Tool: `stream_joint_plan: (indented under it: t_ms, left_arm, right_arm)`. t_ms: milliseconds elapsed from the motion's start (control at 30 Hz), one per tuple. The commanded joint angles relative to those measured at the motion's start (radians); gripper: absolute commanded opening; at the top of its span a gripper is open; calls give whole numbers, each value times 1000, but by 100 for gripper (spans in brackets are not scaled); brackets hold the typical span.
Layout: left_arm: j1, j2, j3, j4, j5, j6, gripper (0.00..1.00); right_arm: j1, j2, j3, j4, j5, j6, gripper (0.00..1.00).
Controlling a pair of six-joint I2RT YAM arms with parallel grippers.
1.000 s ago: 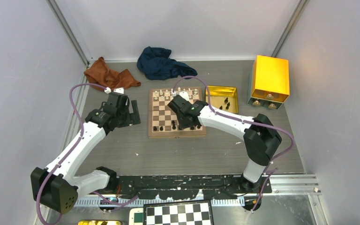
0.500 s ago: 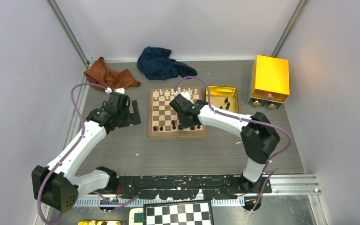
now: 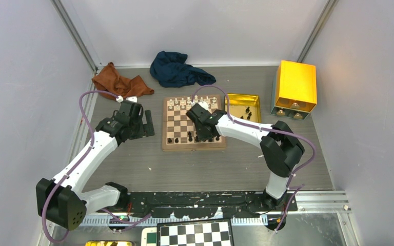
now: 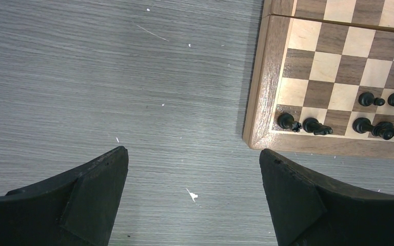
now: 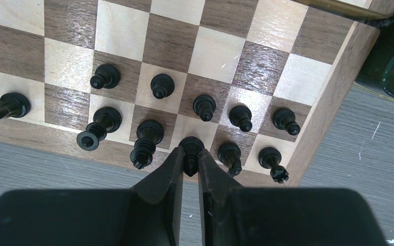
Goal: Set up the chess pieces on the board
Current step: Place the chess piece on the chessboard.
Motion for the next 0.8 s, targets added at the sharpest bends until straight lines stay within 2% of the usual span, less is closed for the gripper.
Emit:
stream_joint_plan:
  t_ms: [0,767]
  left_arm:
    - [5,0,7,29,-2,-1,100]
    - [5,8,3,32,5,2,99]
  right_arm:
    - [-6,3,3,34,-7,-5,1]
    - [-14,19,-12,63,-16,-6,1]
